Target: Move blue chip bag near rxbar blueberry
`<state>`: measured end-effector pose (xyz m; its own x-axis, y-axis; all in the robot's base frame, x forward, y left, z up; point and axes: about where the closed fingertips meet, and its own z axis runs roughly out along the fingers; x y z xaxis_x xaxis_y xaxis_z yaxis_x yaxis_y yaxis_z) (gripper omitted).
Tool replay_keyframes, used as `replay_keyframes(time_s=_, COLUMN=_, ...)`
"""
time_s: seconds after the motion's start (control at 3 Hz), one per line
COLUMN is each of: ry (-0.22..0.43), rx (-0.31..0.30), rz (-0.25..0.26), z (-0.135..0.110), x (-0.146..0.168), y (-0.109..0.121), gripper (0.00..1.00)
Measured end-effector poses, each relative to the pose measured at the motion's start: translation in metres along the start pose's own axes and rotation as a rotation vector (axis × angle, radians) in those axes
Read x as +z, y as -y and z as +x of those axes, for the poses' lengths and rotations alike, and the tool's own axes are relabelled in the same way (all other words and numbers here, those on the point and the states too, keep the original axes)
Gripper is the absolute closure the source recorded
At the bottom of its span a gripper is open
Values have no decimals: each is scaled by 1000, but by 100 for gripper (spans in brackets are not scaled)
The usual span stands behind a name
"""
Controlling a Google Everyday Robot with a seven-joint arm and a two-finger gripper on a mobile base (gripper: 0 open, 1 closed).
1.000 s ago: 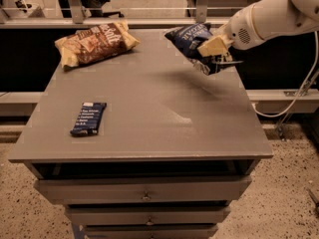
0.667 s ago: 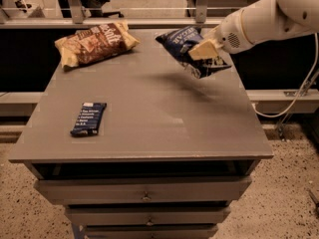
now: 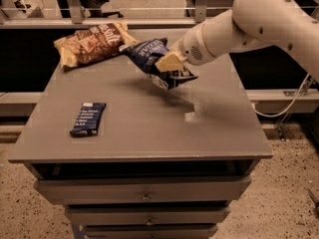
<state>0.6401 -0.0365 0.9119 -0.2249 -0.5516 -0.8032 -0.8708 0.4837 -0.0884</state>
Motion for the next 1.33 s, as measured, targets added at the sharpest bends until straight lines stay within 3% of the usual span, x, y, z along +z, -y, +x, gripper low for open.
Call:
replay_keyframes(time_s=1.0, ry=30, rx=-13, rz=-162, z=-23, x=61, y=-80, gripper=100)
replay_keyframes(time_s=1.33, ry=35, rx=-22, rz=-208, z=-31, x=69, y=-100, gripper=84)
